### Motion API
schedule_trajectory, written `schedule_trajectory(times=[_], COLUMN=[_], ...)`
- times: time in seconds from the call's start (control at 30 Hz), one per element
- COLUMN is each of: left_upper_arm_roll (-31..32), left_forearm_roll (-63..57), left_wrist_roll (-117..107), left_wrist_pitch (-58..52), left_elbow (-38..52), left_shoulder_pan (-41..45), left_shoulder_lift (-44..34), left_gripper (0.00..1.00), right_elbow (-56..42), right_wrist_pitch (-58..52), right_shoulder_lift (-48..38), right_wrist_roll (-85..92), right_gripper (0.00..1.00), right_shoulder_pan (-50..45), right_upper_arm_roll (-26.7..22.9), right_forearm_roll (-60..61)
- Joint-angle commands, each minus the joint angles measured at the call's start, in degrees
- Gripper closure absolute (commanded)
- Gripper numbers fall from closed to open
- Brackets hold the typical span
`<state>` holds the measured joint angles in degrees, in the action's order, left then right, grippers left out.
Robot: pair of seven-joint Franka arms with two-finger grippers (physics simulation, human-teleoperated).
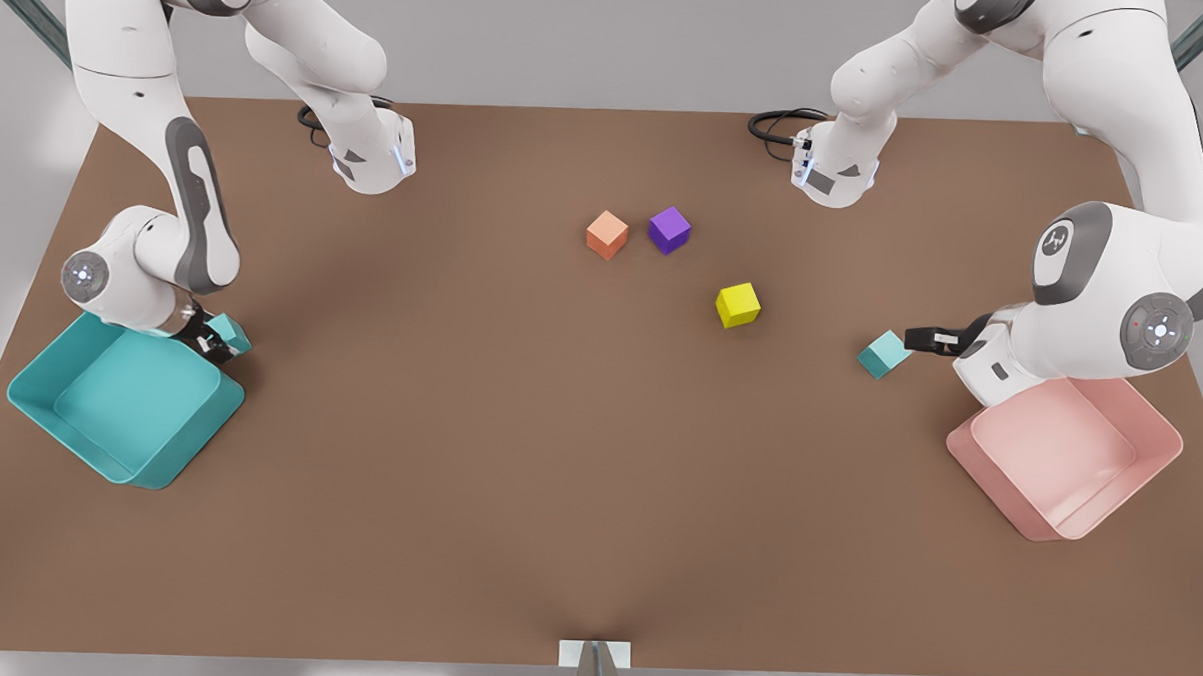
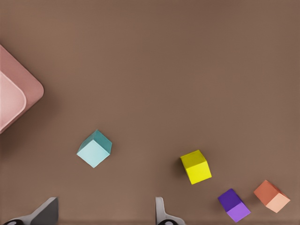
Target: Stack the two blue cubes on top of each other
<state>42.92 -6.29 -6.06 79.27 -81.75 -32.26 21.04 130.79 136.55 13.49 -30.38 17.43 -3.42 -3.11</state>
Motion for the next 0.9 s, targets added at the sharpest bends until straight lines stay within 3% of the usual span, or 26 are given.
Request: schedule_trajectory(times=[0.0, 0.87], left_upper_arm_roll=[0.06, 1.2], left_forearm_roll=[-0.03, -1.18], left_wrist_roll=[-0.01, 5.0], left_wrist_pitch=[-0.08, -0.79], left_elbow=[0.01, -4.39], left_shoulder_pan=[0.0, -1.14], left_shoulder_lift=[-0.13, -5.75], left_gripper=[0.0, 0.0], right_elbow=[-0.01, 0.61], right_wrist_pitch=[0.29, 1.96], right_shoulder_lift=[-0.04, 2.68], right_wrist_roll=[3.83, 4.36], right_gripper=[0.01, 0.01], right_shoulder_pan=[0.06, 2.44], right_upper_arm_roll=[0.0, 0.0], right_forearm_roll=[0.12, 0.21])
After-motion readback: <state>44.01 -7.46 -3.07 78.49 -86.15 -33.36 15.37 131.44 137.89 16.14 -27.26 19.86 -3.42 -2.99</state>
